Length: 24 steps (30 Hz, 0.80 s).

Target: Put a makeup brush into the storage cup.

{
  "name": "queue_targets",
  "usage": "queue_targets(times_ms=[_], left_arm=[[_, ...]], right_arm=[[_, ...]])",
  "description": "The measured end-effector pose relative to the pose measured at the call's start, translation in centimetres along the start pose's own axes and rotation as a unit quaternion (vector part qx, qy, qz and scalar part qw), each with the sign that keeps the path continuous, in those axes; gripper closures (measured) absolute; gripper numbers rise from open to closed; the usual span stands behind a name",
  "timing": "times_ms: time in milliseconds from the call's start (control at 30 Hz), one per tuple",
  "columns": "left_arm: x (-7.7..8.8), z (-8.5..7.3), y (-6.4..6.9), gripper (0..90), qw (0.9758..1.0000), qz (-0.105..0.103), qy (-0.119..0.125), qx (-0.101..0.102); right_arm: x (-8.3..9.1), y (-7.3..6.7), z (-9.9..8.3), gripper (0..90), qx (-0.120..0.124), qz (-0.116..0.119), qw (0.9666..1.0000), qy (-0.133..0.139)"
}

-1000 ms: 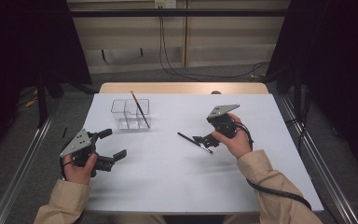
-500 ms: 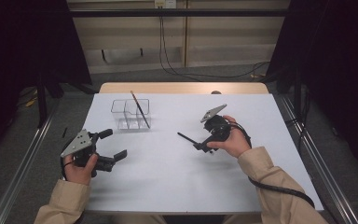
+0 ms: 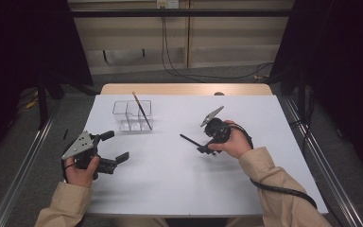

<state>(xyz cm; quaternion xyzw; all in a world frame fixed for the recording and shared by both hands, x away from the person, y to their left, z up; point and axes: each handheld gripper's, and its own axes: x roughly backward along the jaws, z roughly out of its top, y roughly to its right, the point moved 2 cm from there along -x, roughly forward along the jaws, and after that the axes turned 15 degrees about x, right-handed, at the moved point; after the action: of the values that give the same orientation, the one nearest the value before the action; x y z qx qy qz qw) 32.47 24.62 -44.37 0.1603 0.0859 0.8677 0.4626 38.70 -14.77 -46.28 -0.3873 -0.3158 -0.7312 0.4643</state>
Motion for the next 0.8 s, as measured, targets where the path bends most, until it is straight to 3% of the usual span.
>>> queue_targets(times_ms=[267,700,800], left_arm=[[0.0,0.0,0.0,0.0,1.0,-0.001,-0.001,-0.002],[-0.1,0.0,0.0,0.0,1.0,-0.001,-0.003,-0.003],[0.0,0.0,0.0,0.0,1.0,-0.001,-0.004,-0.004]], right_arm=[[-0.1,0.1,-0.3,42.7,0.013,0.005,0.9997,-0.018],[-1.0,-0.2,-0.9,56.0,0.021,0.016,0.9989,-0.038],[-1.1,-0.3,-0.9,57.7,0.006,0.021,0.9988,-0.043]])
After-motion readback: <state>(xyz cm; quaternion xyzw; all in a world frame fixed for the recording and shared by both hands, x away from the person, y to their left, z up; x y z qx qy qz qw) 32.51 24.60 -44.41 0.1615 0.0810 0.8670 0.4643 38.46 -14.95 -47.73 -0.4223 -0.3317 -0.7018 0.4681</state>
